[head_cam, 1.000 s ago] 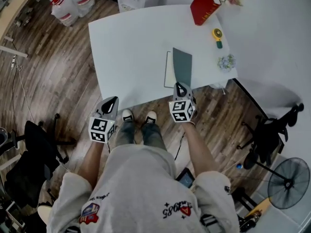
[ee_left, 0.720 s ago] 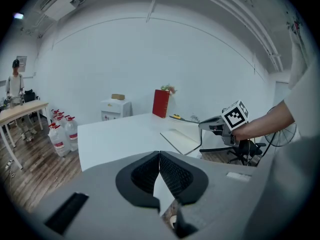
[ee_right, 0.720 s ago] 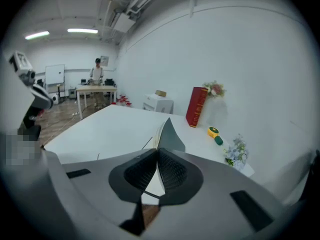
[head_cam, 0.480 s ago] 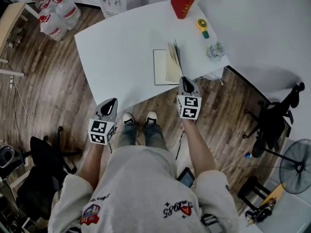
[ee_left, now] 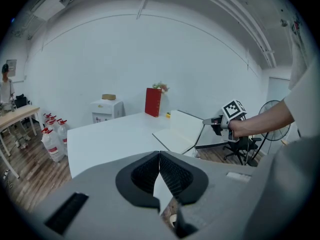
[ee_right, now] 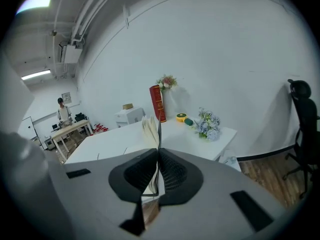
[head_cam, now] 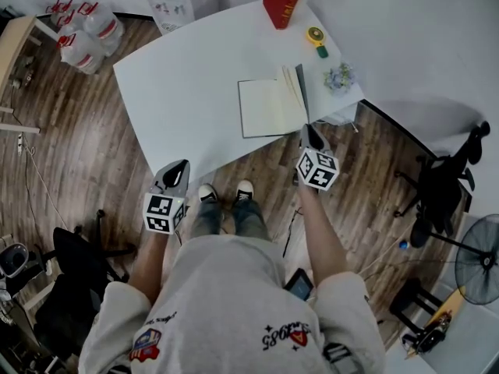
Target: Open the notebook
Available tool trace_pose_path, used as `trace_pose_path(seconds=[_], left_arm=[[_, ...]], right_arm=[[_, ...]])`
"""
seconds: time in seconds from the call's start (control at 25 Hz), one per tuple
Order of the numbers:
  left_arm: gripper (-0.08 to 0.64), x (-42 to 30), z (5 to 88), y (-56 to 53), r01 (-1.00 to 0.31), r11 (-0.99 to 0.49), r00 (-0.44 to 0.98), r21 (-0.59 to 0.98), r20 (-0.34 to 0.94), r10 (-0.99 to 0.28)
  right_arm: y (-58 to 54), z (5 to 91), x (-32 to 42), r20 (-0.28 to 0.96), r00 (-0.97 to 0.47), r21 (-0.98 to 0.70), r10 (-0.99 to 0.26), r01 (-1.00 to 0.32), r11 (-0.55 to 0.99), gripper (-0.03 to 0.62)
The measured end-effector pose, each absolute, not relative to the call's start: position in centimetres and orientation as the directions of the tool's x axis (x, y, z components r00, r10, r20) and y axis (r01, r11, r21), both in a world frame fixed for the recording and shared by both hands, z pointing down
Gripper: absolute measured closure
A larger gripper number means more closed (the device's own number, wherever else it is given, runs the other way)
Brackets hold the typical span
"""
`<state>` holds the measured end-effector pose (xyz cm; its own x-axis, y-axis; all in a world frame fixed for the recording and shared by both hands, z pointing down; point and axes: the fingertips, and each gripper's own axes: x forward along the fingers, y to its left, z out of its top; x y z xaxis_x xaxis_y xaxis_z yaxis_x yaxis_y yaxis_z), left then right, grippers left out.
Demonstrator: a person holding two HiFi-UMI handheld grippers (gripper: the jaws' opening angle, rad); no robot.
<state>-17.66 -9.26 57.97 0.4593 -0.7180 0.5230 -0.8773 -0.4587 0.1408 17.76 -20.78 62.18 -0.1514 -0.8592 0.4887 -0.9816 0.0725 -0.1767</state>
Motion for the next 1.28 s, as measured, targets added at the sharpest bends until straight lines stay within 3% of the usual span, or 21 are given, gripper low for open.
trace_pose_path(seconds=[1.28], left_arm=[[0.555,-14.3,60.1,-11.1,-0.880,-0.457,0.437,0.125,0.588,-0.681]], right_arm=[[-22.4,69.0,27.0,0.559,-0.115,-0.316,-0.821,-0.945,-0.083,0.568]])
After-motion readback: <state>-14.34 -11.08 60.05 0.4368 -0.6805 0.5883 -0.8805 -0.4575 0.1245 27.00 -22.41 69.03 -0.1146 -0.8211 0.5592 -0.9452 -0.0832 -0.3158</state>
